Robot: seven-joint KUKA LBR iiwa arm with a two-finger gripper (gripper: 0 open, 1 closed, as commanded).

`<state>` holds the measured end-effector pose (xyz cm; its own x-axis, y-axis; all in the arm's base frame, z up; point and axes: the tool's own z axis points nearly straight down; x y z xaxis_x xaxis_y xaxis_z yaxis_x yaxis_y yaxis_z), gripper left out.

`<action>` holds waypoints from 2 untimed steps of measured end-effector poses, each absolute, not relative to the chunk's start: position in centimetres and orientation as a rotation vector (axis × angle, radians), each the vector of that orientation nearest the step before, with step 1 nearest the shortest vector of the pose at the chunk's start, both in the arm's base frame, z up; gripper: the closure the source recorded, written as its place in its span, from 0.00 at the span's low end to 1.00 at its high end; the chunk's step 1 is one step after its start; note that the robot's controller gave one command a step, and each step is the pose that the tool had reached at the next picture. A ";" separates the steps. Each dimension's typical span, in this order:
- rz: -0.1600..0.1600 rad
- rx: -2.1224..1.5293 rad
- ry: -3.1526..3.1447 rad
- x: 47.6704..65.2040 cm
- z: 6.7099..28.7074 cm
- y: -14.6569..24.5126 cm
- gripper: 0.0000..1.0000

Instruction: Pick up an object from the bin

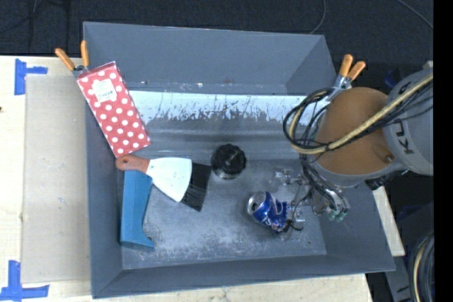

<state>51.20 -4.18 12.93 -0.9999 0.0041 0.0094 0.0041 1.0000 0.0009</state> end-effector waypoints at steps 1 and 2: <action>0.000 -0.004 -3.139 51.4 13.4 -4.2 0.00; -0.001 0.119 -3.133 50.3 9.1 -2.5 0.00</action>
Offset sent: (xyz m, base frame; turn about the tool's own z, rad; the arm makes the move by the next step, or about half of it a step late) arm -0.0146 0.0253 -0.0593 -0.1213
